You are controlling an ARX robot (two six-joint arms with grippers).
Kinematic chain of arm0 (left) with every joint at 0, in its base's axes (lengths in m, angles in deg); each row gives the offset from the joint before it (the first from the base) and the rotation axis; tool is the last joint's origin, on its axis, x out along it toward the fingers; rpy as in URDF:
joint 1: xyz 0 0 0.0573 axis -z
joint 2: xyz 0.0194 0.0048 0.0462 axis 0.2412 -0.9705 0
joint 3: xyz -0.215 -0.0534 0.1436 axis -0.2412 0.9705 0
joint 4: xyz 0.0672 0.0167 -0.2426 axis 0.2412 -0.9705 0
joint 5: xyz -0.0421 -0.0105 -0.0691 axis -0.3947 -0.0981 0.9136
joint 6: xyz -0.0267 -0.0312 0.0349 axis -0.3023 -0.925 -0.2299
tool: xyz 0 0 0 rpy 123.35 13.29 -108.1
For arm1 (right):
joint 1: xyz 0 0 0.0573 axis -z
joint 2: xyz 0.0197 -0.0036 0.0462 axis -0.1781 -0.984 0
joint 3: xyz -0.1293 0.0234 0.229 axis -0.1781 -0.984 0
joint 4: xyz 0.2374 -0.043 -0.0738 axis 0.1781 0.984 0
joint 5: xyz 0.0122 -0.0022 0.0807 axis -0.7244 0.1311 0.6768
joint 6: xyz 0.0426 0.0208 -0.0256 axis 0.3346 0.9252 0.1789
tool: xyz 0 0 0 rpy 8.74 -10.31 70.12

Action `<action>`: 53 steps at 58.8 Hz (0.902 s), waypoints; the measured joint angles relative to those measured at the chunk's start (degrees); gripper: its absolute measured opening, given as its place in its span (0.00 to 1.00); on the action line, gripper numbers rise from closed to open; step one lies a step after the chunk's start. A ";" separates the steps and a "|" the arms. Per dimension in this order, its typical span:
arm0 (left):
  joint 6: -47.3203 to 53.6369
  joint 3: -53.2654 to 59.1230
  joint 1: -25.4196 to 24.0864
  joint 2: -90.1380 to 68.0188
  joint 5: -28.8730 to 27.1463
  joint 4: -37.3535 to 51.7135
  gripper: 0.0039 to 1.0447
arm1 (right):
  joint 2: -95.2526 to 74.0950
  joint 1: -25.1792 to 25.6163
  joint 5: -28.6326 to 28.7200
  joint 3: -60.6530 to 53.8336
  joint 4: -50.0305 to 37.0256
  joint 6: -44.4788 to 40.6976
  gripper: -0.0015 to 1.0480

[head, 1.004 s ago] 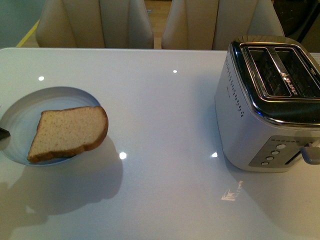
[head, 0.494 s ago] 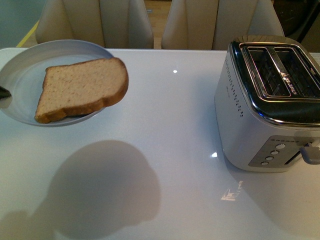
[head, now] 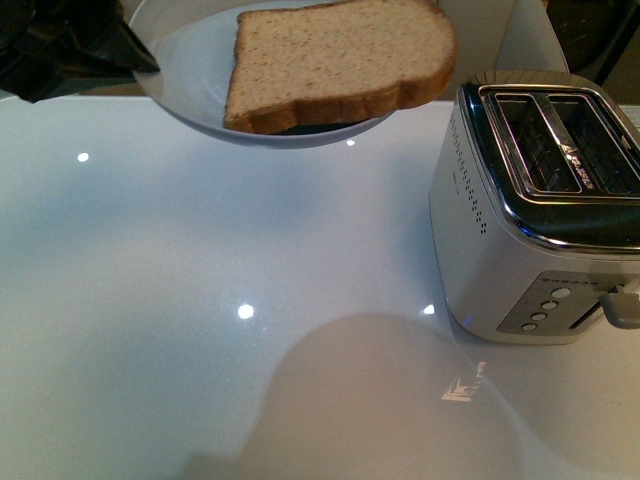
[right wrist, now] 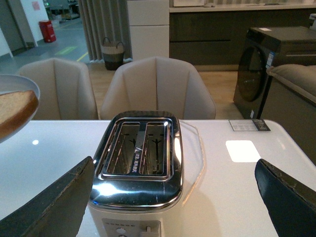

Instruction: Left arm holds plate, right arm toasts bread

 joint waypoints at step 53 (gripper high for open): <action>-2.62 -2.82 7.02 1.81 -1.44 -2.34 0.03 | 0.00 0.00 0.00 0.00 0.02 0.00 0.91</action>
